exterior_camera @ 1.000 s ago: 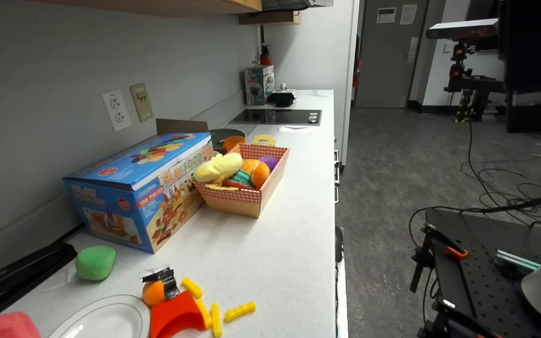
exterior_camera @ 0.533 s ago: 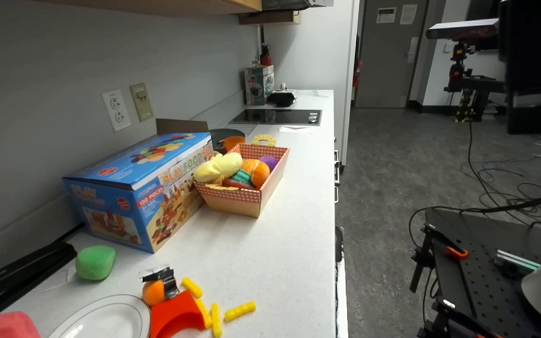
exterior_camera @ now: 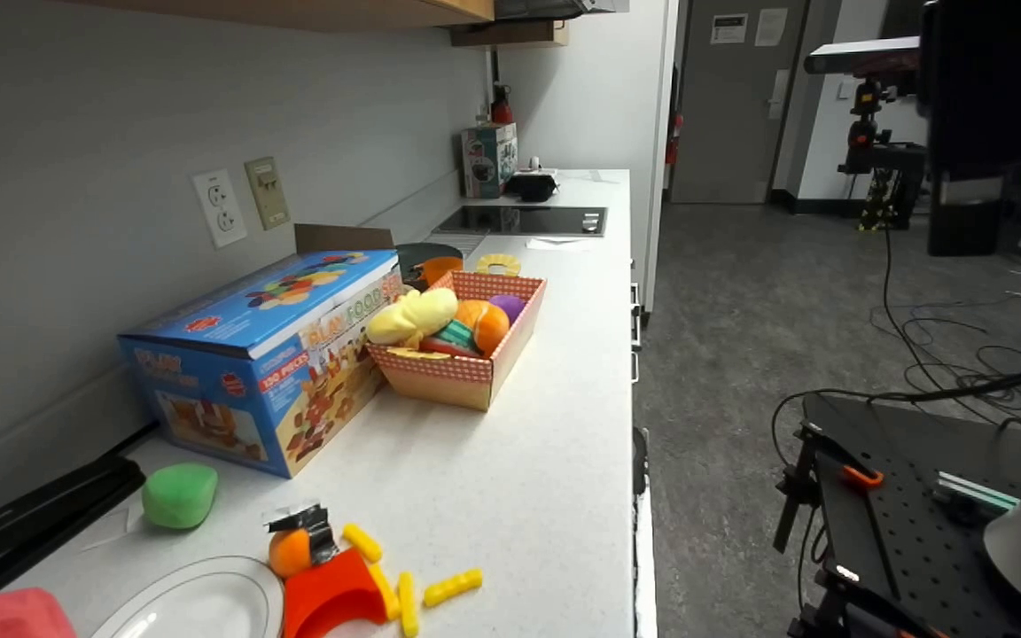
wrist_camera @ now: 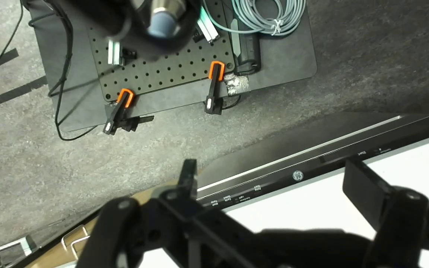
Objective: Close the top left cabinet door
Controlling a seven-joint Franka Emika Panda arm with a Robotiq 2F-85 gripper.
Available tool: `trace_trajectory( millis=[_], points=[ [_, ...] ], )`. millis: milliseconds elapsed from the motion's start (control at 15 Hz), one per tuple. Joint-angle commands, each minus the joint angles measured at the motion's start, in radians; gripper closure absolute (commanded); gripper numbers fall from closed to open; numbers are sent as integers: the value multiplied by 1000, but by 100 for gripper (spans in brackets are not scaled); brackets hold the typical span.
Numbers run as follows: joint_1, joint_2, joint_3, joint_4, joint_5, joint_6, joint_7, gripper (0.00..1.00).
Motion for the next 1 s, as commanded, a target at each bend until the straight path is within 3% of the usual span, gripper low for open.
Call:
trace_trajectory(
  millis=[0,667,933],
  points=[
    [25,4,-20,4,4,-38,-49,0],
    [10,-7,-15,4,1,-50,-52,0],
    [20,-137,-70,3,-24,-93,-129,0]
  ],
)
